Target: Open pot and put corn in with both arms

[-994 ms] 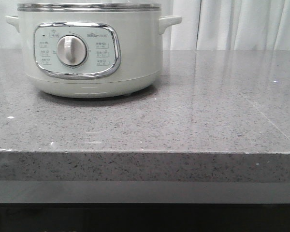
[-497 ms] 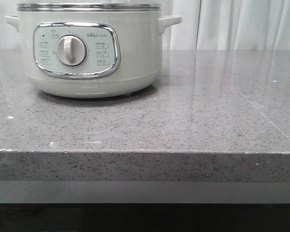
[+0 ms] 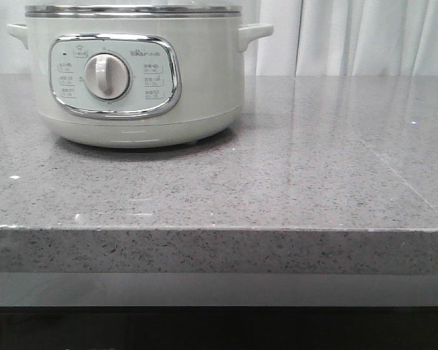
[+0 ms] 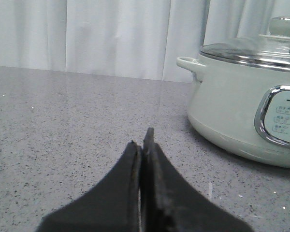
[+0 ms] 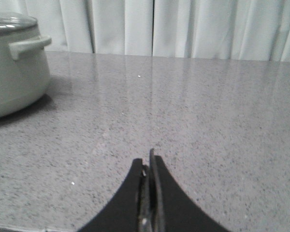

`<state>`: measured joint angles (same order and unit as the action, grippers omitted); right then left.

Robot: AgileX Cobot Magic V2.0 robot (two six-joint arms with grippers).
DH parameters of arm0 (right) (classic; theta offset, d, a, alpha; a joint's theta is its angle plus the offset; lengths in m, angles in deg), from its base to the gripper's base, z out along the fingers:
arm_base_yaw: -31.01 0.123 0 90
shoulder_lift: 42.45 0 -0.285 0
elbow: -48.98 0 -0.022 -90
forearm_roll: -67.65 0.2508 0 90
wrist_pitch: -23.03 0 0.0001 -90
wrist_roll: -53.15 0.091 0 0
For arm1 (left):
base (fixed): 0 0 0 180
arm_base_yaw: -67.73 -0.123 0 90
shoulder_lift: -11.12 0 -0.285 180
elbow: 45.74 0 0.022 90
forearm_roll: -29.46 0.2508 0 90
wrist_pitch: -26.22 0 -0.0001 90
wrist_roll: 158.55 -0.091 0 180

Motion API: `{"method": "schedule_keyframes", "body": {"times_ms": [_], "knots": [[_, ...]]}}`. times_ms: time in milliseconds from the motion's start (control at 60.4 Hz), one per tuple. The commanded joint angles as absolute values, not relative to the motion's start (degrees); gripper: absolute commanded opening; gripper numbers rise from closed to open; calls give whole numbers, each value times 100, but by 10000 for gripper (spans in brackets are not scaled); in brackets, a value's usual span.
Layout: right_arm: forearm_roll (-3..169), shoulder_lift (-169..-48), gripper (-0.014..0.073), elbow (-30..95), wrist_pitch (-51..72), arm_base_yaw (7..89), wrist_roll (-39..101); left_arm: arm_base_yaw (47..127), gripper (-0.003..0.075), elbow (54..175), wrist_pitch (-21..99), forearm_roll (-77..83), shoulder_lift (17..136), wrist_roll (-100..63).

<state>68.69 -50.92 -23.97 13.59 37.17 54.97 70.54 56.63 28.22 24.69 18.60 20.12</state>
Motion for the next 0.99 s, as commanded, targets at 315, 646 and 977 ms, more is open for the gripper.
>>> {"method": "schedule_keyframes", "body": {"times_ms": [315,646,977], "knots": [[6891,-4845,-69,-2919,2303,3585,5502,7041,-20,5601,2310,2420,1772,2017],[6891,-4845,-69,-2919,2303,3585,5502,7041,-20,5601,2310,2420,1772,2017],[6891,-4845,-69,-2919,2303,3579,5502,7041,-20,5601,2310,2420,1772,2017]]}}
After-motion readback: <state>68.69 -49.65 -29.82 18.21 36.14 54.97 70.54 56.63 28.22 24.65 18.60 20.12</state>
